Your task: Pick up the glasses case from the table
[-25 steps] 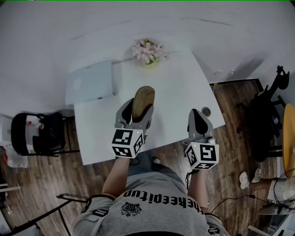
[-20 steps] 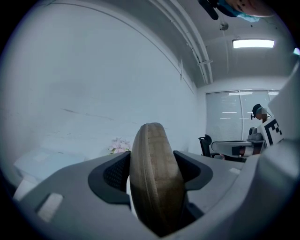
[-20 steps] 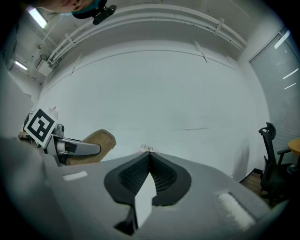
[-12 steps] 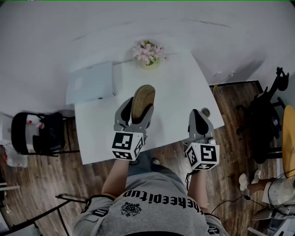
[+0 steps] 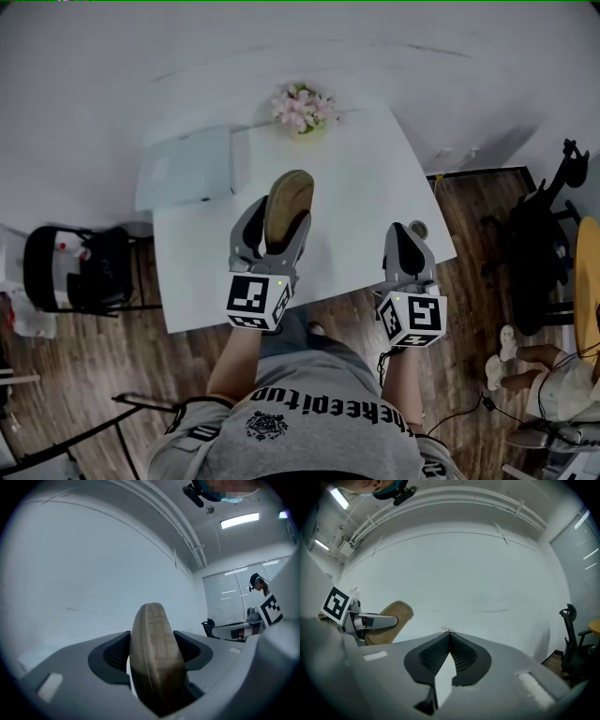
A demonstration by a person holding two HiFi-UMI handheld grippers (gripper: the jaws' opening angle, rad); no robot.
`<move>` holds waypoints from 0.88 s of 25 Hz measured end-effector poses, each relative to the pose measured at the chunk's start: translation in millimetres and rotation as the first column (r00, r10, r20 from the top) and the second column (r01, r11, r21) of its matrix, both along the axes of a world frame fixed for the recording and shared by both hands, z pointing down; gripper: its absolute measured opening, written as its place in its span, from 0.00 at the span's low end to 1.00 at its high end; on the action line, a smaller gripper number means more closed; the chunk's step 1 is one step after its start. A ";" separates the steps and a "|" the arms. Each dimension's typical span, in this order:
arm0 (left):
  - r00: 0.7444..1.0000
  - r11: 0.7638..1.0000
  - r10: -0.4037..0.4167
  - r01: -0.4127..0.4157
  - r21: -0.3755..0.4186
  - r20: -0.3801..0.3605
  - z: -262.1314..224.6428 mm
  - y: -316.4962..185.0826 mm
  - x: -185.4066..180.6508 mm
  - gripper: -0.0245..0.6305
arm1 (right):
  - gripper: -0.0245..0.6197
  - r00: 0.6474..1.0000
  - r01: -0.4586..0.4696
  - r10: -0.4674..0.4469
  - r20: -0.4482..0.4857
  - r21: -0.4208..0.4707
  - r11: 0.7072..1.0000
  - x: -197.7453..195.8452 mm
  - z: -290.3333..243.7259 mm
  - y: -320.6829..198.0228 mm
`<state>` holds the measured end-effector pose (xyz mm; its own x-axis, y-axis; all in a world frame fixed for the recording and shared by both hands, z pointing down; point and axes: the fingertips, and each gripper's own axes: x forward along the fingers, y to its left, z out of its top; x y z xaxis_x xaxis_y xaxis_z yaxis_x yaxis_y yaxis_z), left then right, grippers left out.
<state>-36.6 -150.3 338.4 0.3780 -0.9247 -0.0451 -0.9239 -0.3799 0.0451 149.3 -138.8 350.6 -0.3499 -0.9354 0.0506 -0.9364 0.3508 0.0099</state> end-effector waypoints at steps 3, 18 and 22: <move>1.000 1.000 -0.006 0.006 0.023 -0.001 -3.3 1.9 -0.8 0.50 | 0.04 1.000 0.003 -0.003 0.000 0.000 1.000 -0.3 0.3 0.2; 1.000 0.999 -0.007 0.007 0.053 -0.002 -6.9 7.0 -0.4 0.50 | 0.04 1.000 0.015 -0.015 -0.014 0.003 1.000 -2.0 -0.7 2.7; 1.000 0.999 -0.005 0.005 0.054 -0.004 -7.8 6.1 -0.8 0.50 | 0.04 1.000 0.017 -0.017 -0.021 0.007 1.000 -3.3 -2.6 2.2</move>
